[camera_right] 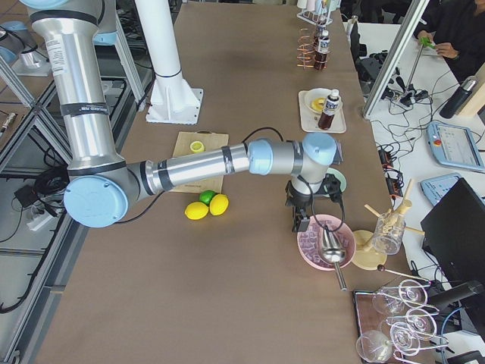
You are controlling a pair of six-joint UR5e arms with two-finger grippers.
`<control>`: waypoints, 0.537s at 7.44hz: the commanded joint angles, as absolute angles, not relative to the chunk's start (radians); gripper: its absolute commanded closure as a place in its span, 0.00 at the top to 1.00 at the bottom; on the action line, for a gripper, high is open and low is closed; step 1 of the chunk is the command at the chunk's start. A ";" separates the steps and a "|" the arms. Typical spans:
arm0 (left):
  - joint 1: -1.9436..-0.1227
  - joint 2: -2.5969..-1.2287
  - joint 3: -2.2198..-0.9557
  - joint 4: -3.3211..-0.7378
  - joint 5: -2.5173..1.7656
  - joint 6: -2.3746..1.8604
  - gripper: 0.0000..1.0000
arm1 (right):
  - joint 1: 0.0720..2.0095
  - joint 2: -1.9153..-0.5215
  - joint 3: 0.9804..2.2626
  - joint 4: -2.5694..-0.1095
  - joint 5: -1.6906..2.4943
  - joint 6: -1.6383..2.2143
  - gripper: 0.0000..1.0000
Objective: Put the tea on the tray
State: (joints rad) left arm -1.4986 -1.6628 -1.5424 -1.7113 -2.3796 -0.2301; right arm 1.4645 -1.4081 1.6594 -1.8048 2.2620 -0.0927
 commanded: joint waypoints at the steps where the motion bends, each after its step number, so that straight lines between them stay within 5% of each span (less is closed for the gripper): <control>1: -1.499 -1.666 -1.542 -1.710 -2.381 -0.230 0.97 | 1.557 -1.457 1.467 -1.651 2.358 -0.161 1.00; 4: -1.499 -1.661 -1.542 -1.712 -2.382 -0.230 0.97 | 1.604 -1.482 1.483 -1.648 2.353 -0.153 1.00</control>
